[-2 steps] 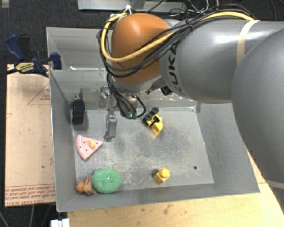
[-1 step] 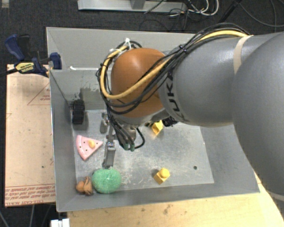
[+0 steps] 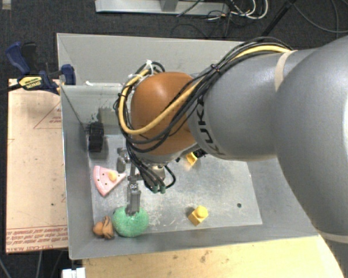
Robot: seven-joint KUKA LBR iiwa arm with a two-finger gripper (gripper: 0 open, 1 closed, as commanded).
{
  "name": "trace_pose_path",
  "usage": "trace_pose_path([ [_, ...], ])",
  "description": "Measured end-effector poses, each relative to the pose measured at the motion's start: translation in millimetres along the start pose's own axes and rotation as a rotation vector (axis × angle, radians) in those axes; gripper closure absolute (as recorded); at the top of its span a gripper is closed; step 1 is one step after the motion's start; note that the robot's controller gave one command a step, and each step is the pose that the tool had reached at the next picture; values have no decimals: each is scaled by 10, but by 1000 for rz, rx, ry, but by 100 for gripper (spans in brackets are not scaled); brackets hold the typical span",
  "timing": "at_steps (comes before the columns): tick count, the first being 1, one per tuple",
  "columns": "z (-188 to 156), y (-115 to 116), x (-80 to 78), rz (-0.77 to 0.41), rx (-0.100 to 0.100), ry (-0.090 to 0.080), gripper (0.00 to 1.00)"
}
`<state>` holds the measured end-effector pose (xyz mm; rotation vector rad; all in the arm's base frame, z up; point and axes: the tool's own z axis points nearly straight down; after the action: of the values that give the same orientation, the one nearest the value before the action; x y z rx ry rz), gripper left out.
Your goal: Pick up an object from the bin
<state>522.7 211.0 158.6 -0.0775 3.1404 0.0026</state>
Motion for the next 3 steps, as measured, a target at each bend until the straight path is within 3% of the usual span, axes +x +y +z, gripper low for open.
trace_pose_path([
  [1,572,1,-90,-220,-1,-6,0],
  [2,821,20,66,-318,0,-1,0],
  [3,801,153,155,-817,-2,-4,100],
])
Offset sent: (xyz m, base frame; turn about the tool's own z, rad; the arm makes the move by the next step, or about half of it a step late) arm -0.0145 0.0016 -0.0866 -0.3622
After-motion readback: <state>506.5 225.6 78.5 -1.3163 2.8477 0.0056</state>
